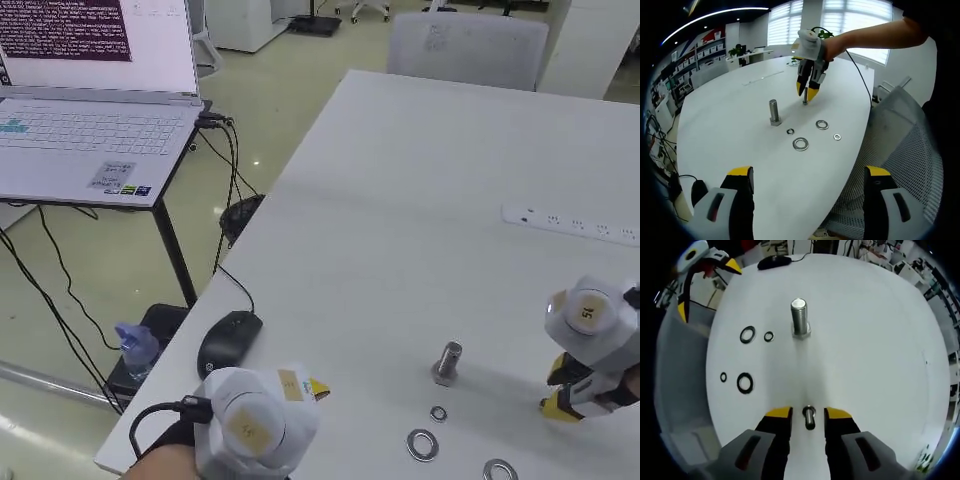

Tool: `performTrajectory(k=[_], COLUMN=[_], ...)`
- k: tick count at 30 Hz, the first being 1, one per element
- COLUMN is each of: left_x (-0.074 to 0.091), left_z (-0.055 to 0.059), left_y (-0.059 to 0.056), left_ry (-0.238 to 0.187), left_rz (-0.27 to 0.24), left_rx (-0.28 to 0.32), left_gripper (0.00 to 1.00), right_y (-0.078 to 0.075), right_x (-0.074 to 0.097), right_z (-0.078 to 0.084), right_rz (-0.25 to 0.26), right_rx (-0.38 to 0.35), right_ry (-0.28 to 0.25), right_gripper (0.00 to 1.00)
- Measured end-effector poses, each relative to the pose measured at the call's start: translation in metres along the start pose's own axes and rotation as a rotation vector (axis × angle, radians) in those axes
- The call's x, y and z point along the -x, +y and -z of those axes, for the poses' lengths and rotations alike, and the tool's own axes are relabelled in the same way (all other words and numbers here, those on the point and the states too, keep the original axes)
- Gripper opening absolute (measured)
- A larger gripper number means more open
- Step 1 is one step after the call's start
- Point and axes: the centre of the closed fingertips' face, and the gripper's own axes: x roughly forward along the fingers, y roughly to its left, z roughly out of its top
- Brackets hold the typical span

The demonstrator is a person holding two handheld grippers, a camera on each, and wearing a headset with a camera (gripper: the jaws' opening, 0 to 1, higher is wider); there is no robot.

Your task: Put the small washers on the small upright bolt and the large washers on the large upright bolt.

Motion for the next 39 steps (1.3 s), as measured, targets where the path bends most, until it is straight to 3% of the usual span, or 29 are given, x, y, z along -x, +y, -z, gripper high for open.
performTrajectory(k=[9, 39], left_x=[0.001, 0.000], left_z=[-0.003, -0.016], left_y=[0.000, 0.005], left_ry=[-0.001, -0.029], left_rz=[-0.009, -0.013], left_rx=[-0.004, 0.002], left_gripper=[0.95, 0.99], right_y=[0.007, 0.049], right_x=[0.009, 0.025], right_z=[-0.015, -0.030], right_rz=[-0.003, -0.041], right_rx=[0.029, 0.071], right_ry=[-0.032, -0.083], right_gripper=[0.29, 0.30])
